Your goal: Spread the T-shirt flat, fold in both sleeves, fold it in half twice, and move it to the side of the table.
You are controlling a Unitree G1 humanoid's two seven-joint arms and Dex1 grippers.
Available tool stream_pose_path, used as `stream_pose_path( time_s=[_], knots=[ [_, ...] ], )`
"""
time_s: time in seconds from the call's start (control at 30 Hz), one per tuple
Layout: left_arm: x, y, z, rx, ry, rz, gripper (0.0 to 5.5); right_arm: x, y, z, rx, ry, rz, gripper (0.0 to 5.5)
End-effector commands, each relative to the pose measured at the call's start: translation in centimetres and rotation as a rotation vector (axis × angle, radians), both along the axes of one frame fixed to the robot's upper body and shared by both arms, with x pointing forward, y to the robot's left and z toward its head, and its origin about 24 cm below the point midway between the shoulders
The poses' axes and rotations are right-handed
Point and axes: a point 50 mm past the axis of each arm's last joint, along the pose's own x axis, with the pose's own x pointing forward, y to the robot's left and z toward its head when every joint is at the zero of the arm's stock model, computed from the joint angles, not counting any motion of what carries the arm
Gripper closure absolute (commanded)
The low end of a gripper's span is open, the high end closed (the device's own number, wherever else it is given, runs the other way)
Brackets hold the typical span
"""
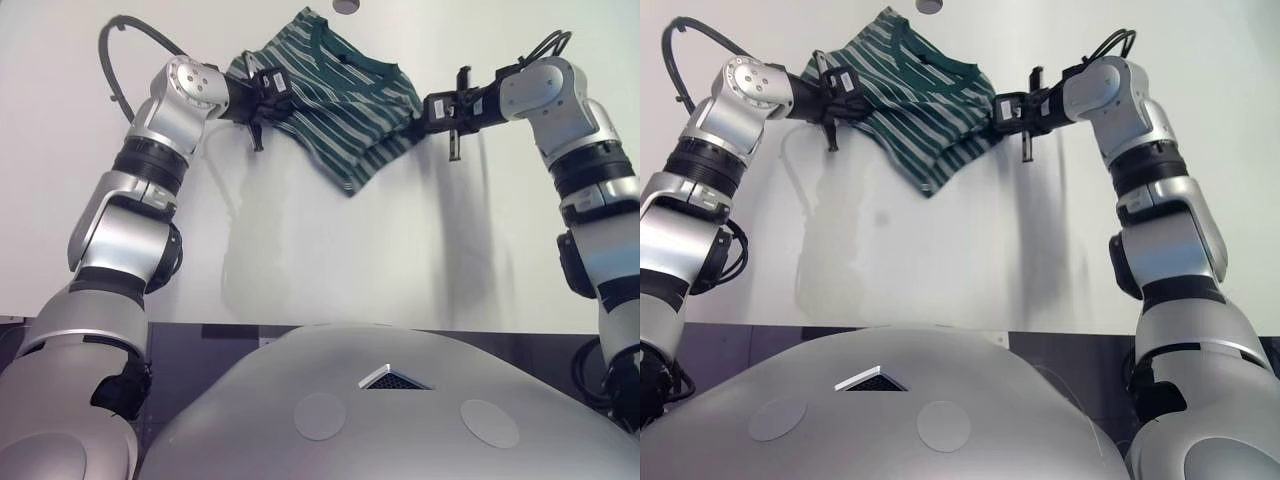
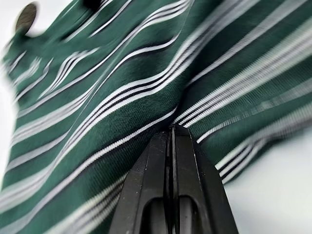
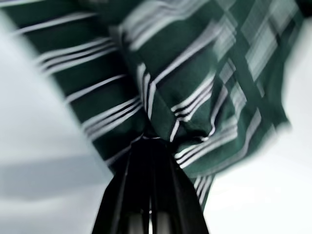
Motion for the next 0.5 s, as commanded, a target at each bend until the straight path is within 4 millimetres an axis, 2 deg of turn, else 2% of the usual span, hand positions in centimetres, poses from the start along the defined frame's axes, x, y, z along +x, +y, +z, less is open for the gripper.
stream_pose_path(
  time_s=[0.03, 0.1, 0.17, 0.2, 0.23, 0.3, 0.4, 0.5],
  knots=[
    [1.3, 0.0, -0.4, 0.167, -0.082, -0.01, 5.44, -5.8, 3.5, 2.0, 0.165, 0.221, 0.218, 5.5],
    [1.3, -0.4, -0.4, 0.114, -0.118, -0.029, 5.44, -5.3, 3.9, 3.1, 0.255, 0.138, 0.13, 5.5],
    [1.3, -0.4, 0.7, -0.051, -0.243, -0.035, 5.27, -5.0, 2.9, 4.4, 0.327, 0.045, -0.016, 5.5],
    [0.9, 0.1, 1.4, -0.132, -0.306, -0.047, 5.14, -5.3, 2.0, 5.1, 0.356, 0.025, -0.075, 5.5],
    [0.3, 1.1, 1.8, -0.167, -0.377, -0.072, 4.95, -5.7, 1.1, 5.7, 0.378, 0.008, -0.129, 5.28],
    [-2.2, 3.3, 1.7, -0.182, -0.439, -0.138, 4.68, -5.9, -1.2, 6.3, 0.358, -0.059, -0.215, 4.99],
    [-6.9, 4.7, 0.4, -0.153, -0.412, -0.232, 4.2, -6.0, -4.5, 4.1, 0.219, -0.146, -0.269, 4.46],
    [-9.8, 4.6, -0.9, -0.078, -0.397, -0.292, 3.66, -6.0, -5.3, 0.4, 0.161, -0.223, -0.268, 3.87]
  ],
)
